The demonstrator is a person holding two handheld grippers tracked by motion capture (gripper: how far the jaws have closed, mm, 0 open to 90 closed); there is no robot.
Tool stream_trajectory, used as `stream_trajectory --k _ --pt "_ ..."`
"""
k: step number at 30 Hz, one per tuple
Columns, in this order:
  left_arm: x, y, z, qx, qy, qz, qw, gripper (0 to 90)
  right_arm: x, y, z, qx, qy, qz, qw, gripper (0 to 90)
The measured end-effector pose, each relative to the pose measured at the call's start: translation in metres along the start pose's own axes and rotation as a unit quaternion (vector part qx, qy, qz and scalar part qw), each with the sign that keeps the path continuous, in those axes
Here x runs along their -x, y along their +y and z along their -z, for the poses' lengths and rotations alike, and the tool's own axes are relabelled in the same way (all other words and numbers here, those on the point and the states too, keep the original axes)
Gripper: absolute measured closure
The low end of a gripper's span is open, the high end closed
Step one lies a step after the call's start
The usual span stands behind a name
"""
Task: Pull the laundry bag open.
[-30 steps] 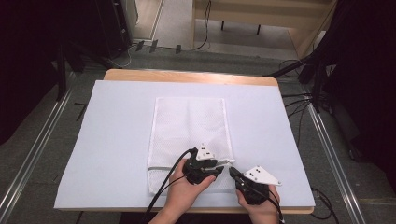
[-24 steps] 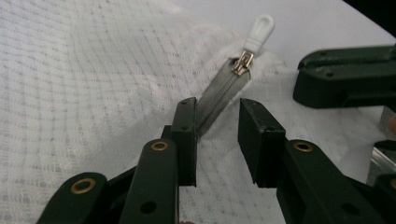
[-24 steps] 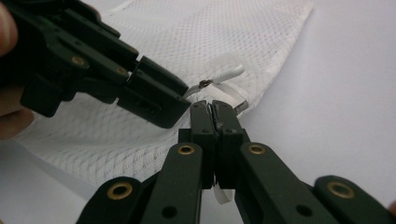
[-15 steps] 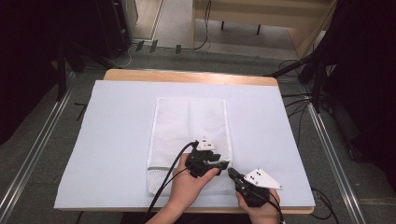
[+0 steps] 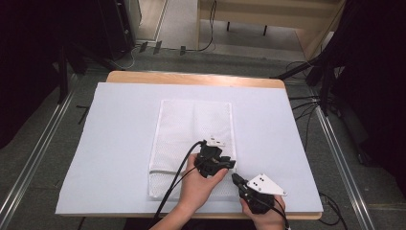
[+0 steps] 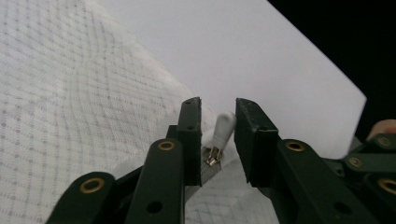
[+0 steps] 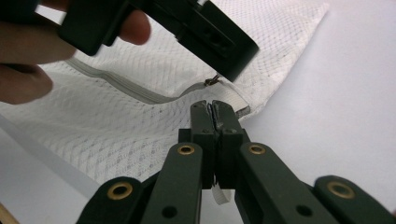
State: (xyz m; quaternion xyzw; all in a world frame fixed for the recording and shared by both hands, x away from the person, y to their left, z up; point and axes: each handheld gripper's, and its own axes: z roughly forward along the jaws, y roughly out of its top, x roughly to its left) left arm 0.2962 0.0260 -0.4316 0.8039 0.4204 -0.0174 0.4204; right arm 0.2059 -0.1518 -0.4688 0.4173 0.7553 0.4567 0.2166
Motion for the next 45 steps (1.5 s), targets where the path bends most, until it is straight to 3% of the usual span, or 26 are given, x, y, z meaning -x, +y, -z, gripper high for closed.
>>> stream_trajectory --k 4,7,9,11,13,15,17,18,19,21,24,28,33,41,45 --pt "-0.007 -0.003 0.008 0.011 -0.011 0.010 0.9998 83.5 0.001 0.001 0.001 0.003 -0.006 -0.005 1.0000 90.0" --pt "-0.010 -0.007 0.009 0.005 -0.021 0.009 0.9997 87.8 0.002 0.002 0.002 0.005 -0.007 -0.006 0.9999 90.0" --pt "-0.009 -0.008 0.008 0.007 -0.027 0.010 0.9996 81.6 0.001 0.002 0.002 0.003 -0.006 -0.005 1.0000 90.0" --pt "-0.006 -0.006 0.007 0.013 -0.027 0.013 0.9995 67.1 0.000 0.001 0.001 0.003 -0.003 -0.003 1.0000 90.0" --pt "0.000 -0.003 0.003 0.006 -0.009 0.004 0.9999 54.9 -0.001 0.002 0.000 0.003 -0.001 -0.003 1.0000 90.0" --pt "0.007 -0.001 -0.003 -0.003 0.022 -0.016 0.9996 46.4 -0.002 0.002 0.000 0.004 0.001 -0.001 1.0000 90.0" --pt "0.011 0.000 -0.009 -0.007 0.047 -0.026 0.9985 44.8 -0.003 0.002 0.001 0.004 0.001 0.000 1.0000 90.0" --pt "0.011 0.000 -0.011 -0.008 0.055 -0.025 0.9981 46.9 -0.003 0.002 0.001 0.004 0.001 0.001 1.0000 90.0" --pt "0.009 0.001 -0.012 -0.009 0.050 -0.022 0.9984 52.6 -0.003 0.002 0.001 0.004 0.001 0.003 1.0000 90.0" --pt "0.005 0.001 -0.012 -0.014 0.031 -0.021 0.9992 68.7 -0.003 0.001 0.001 0.003 0.000 0.003 1.0000 90.0" --pt "0.001 0.001 -0.005 -0.006 0.007 -0.014 0.9999 81.4 -0.002 0.001 0.001 0.002 -0.001 0.004 1.0000 90.0" --pt "-0.003 -0.001 0.004 0.010 -0.007 -0.007 0.9999 84.1 0.000 0.002 0.002 0.004 -0.006 -0.002 1.0000 90.0" --pt "-0.008 -0.009 0.007 0.019 -0.008 -0.003 0.9998 86.7 -0.002 0.005 0.003 0.006 -0.013 -0.004 0.9999 90.0" --pt "-0.011 -0.017 0.014 0.055 -0.011 -0.006 0.9984 87.3 -0.005 0.013 0.008 0.019 -0.022 -0.004 0.9996 90.0" --pt "-0.012 -0.020 0.016 0.066 -0.019 -0.004 0.9977 87.4 -0.002 0.012 0.007 0.008 -0.007 -0.007 0.9999 90.0"
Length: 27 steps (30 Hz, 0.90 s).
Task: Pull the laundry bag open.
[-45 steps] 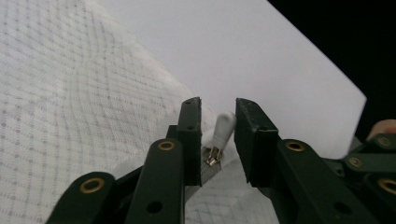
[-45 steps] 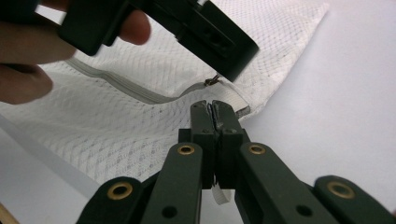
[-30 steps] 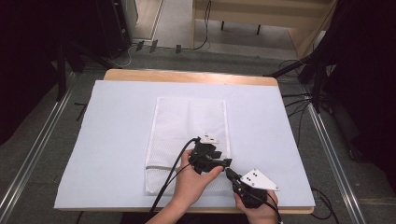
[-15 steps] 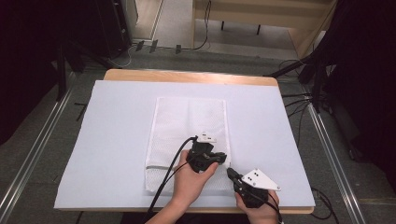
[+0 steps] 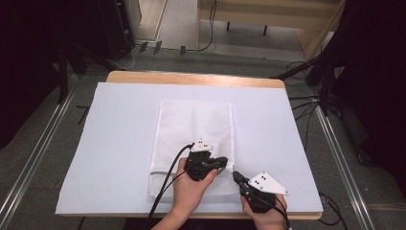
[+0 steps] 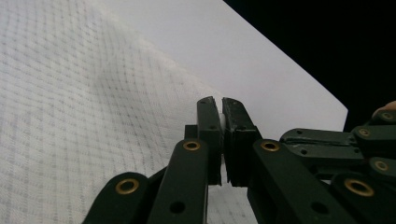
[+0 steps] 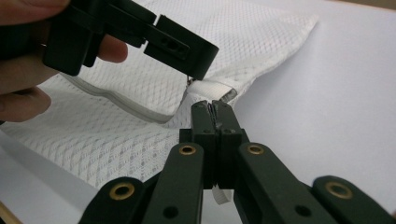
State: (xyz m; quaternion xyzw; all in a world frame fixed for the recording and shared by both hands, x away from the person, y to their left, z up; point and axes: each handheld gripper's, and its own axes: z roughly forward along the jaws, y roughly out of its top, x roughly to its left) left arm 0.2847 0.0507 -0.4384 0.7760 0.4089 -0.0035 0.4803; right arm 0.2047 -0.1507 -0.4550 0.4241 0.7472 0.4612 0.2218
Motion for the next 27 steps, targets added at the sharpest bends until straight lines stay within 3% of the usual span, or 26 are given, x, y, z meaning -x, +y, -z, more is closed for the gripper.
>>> stream_trajectory --k 12,27 --pt "0.000 -0.007 0.003 0.015 0.011 -0.018 0.9997 87.4 -0.005 0.006 0.004 0.014 -0.017 0.006 0.9997 90.0" --pt "-0.001 -0.014 0.011 0.050 0.005 -0.006 0.9987 87.4 -0.008 0.009 0.006 0.022 -0.015 -0.018 0.9995 90.0"
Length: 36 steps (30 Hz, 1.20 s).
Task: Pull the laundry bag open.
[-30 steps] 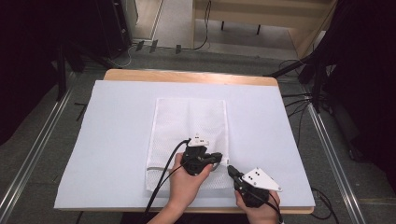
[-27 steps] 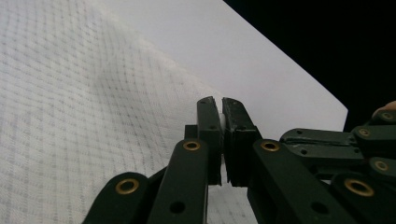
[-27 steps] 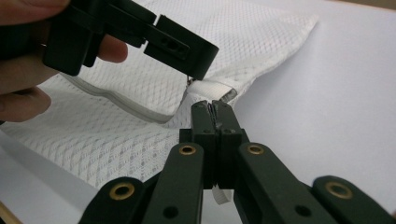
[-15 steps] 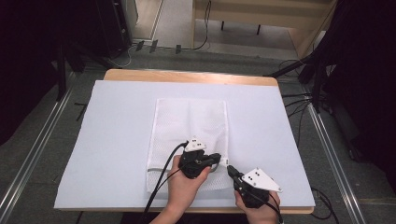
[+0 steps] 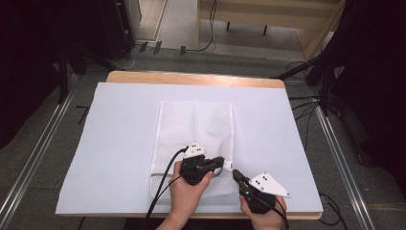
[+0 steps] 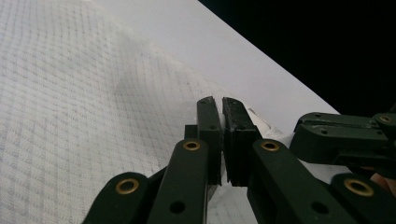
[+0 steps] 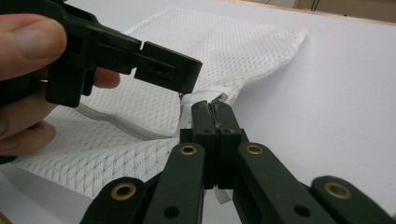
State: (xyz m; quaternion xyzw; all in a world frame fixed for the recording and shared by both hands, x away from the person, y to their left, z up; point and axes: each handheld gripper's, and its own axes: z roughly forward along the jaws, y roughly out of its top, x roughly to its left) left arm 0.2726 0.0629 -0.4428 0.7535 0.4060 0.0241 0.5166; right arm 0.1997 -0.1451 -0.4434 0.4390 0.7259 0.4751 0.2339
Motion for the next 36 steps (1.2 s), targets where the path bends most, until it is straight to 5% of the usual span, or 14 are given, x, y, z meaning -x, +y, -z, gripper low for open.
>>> stream_trajectory --k 7,11,19,35,36 --pt "-0.008 -0.004 0.002 0.012 -0.022 0.046 0.9986 87.4 0.003 0.000 0.001 -0.001 -0.002 -0.013 0.9999 90.0" --pt "-0.005 -0.004 0.003 0.011 -0.014 0.026 0.9995 87.3 0.003 0.002 0.002 -0.001 -0.003 -0.015 0.9999 90.0" --pt "-0.007 -0.007 0.005 0.008 -0.008 0.022 0.9997 87.3 0.002 0.002 0.000 -0.002 -0.004 -0.012 0.9999 90.0" --pt "-0.010 -0.010 0.006 0.016 -0.026 0.041 0.9987 87.0 0.003 0.005 0.002 0.001 0.001 -0.027 0.9996 90.0" --pt "-0.009 -0.010 0.007 0.012 0.005 0.031 0.9994 87.2 0.004 0.005 0.003 0.004 -0.002 -0.030 0.9995 90.0"
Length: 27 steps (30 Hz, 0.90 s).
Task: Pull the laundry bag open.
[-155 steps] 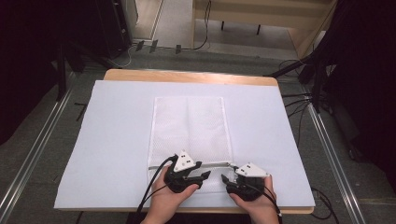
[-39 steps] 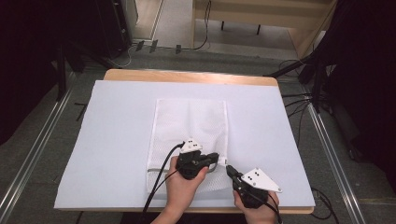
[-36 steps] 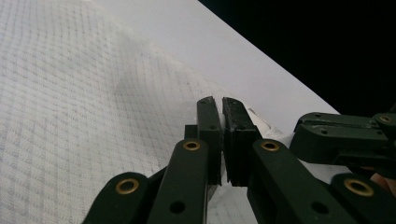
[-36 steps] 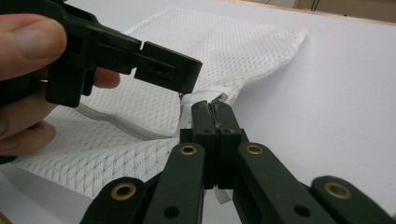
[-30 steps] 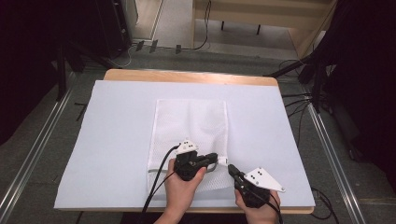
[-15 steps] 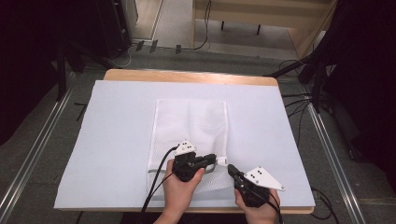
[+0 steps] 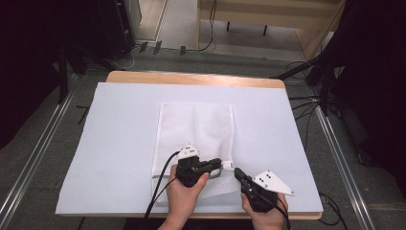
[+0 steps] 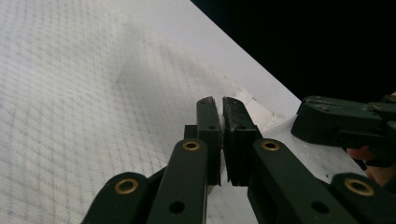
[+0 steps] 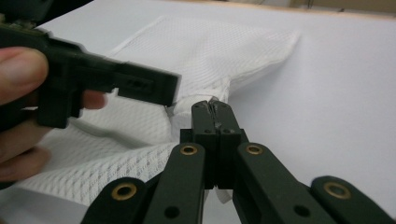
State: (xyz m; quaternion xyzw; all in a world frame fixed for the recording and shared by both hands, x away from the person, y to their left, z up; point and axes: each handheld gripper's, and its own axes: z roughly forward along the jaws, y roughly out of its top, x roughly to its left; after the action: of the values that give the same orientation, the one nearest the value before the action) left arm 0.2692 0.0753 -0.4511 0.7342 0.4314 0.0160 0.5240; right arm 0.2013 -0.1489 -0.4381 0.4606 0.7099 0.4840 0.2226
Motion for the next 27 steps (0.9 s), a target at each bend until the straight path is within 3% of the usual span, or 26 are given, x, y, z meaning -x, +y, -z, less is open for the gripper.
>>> stream_trajectory --k 1,2,3,4,5,6,8,13,27 --pt "-0.002 -0.002 0.003 0.001 0.042 -0.016 0.9990 87.4 0.001 0.001 0.002 0.011 -0.015 0.001 0.9998 90.0" --pt "-0.012 -0.005 0.007 0.005 0.049 0.006 0.9988 87.4 0.005 0.004 0.007 0.020 -0.028 0.001 0.9994 90.0" --pt "-0.028 -0.010 0.013 0.014 0.009 0.069 0.9975 87.4 0.014 0.007 0.013 0.031 -0.034 -0.009 0.9989 90.0" --pt "-0.035 -0.013 0.017 0.019 -0.002 0.089 0.9959 87.4 0.023 0.011 0.018 0.032 -0.028 -0.019 0.9989 90.0" --pt "-0.034 -0.014 0.020 0.017 0.019 0.066 0.9975 87.4 0.030 0.010 0.021 0.031 -0.027 -0.028 0.9988 90.0" --pt "-0.032 -0.014 0.022 0.013 0.027 0.051 0.9983 87.4 0.034 0.007 0.022 0.031 -0.034 -0.028 0.9985 90.0" --pt "-0.031 -0.014 0.025 0.009 0.029 0.042 0.9986 87.4 0.038 0.003 0.020 0.020 -0.031 -0.030 0.9989 90.0" --pt "-0.038 -0.012 0.032 0.023 0.031 0.052 0.9979 87.4 0.033 0.005 0.019 0.021 -0.022 -0.018 0.9994 90.0" --pt "-0.063 -0.018 0.063 0.006 0.079 0.044 0.9959 87.3 0.032 0.004 0.019 0.016 -0.025 -0.014 0.9995 90.0"
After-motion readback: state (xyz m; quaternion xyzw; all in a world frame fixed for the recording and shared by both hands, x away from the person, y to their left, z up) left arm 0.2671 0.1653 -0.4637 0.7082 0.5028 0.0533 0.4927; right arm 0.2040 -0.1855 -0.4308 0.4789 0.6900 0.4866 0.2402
